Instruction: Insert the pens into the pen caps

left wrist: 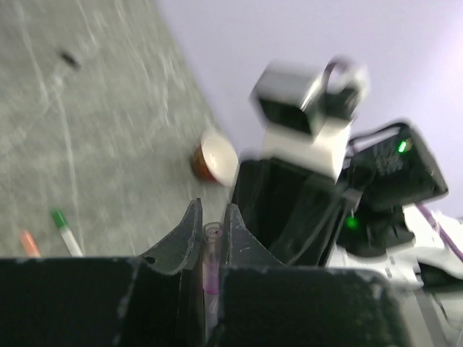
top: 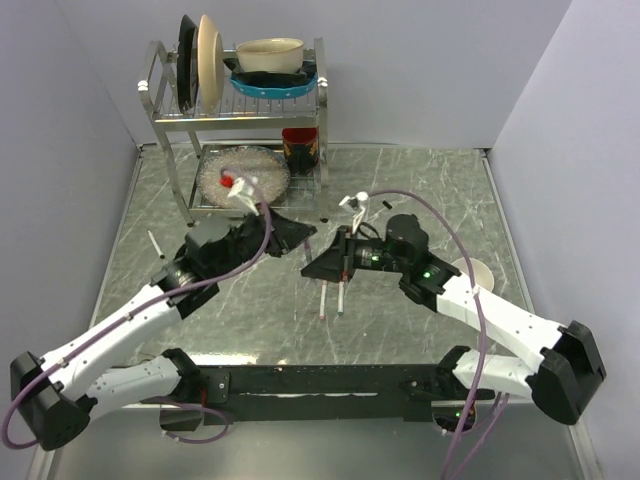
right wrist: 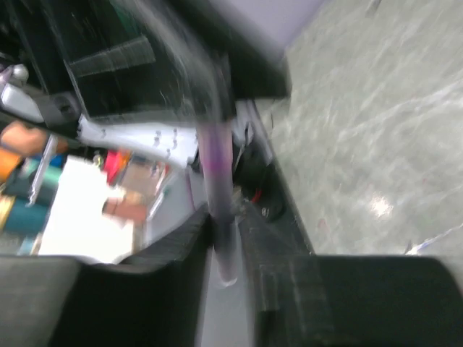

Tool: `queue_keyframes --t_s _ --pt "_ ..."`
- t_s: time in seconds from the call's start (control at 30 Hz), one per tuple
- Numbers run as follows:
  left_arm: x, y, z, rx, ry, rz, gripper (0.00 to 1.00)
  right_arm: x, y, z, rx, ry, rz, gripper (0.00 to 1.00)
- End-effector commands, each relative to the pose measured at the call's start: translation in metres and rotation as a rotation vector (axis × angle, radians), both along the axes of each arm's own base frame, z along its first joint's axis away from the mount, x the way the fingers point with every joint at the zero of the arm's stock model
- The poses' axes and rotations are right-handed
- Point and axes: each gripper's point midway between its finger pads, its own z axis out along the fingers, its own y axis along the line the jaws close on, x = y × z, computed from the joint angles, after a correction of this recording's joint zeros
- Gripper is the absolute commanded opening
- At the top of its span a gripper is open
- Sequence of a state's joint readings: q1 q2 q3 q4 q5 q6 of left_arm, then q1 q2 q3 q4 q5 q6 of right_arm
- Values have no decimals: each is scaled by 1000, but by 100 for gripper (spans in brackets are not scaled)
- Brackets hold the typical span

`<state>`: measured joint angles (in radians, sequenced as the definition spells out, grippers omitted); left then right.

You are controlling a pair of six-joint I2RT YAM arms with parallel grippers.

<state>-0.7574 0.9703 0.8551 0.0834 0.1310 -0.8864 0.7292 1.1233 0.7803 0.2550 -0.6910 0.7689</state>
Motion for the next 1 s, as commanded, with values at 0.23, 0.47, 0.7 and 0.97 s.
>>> queue_keyframes --t_s 0.23,0.47,0.7,0.97 --pt "25 -1 -93 370 227 -64 1 -6 -73 -8 -2 -155 -290 85" --pt "44 -5 -180 451 356 -7 1 7 -102 -18 -46 -142 -479 99" --pt "62 -13 -232 480 422 39 2 22 -107 -30 -119 -90 -553 98" --pt "60 -10 -282 548 541 59 9 28 -113 -35 -176 -81 -592 98"
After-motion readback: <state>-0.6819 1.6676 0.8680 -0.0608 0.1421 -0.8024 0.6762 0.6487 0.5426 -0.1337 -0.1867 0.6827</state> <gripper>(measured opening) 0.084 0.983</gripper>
